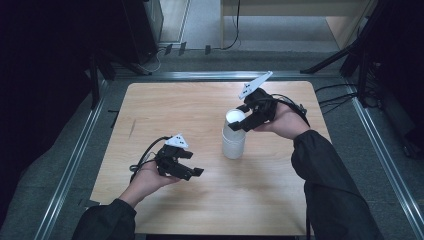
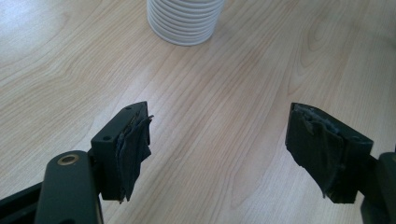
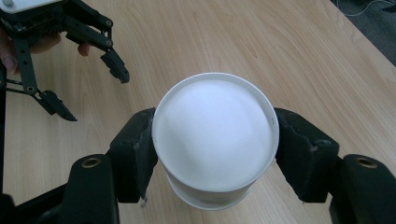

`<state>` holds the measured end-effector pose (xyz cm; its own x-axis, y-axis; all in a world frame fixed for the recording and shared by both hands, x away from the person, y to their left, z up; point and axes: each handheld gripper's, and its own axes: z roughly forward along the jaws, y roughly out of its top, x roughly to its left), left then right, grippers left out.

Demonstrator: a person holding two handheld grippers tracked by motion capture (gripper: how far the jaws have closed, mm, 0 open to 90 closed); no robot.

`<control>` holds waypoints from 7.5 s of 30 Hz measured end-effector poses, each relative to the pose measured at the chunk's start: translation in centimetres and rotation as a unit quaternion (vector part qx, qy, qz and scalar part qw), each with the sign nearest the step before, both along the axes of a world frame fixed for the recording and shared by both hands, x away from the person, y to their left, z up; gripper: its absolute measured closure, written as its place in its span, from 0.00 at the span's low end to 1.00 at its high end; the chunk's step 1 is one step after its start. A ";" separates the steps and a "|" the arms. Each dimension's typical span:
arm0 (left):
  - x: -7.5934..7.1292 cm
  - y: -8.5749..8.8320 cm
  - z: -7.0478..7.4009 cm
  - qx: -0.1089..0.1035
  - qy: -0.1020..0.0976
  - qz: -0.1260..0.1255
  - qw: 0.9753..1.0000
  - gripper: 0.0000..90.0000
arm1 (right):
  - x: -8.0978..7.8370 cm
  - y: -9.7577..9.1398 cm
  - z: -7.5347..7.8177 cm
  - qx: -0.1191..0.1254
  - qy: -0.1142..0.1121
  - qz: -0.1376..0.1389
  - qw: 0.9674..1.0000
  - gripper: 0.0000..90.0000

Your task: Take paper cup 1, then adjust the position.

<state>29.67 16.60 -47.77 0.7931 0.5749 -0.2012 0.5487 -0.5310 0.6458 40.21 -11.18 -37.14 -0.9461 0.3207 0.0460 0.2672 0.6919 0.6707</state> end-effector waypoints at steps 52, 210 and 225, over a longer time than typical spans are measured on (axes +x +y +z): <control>0.0 -0.1 -0.1 0.000 0.003 0.004 1.000 0.24 | -1.3 -0.3 6.6 0.008 -0.003 -0.003 1.000 0.39; 0.4 -1.0 4.1 -0.019 -0.021 -0.199 0.980 0.34 | -10.1 -2.2 -8.9 0.164 0.080 0.026 0.983 0.35; 1.6 -1.7 5.9 0.083 -0.016 -0.231 0.969 0.33 | -10.5 -1.1 -9.9 0.138 0.052 0.040 0.988 0.27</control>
